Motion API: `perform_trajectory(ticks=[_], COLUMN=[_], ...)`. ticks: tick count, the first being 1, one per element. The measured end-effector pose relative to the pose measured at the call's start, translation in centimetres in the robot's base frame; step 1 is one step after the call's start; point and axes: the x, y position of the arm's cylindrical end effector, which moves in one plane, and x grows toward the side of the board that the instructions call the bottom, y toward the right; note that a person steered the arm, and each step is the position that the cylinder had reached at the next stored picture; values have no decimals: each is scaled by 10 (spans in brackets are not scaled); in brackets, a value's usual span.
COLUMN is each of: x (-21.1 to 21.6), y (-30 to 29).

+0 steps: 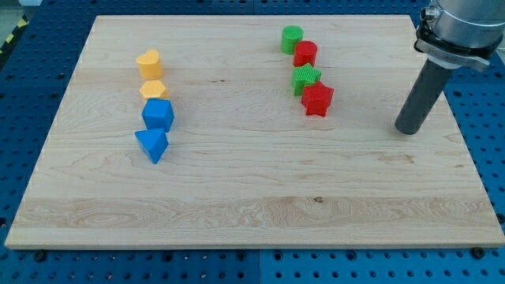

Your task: Place the red star towards the bottom of the green star

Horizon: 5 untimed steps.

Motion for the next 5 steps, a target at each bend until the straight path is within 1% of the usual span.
perform_trajectory(ticks=[2, 3, 5], x=[-60, -78, -68], y=[-32, -45, -65])
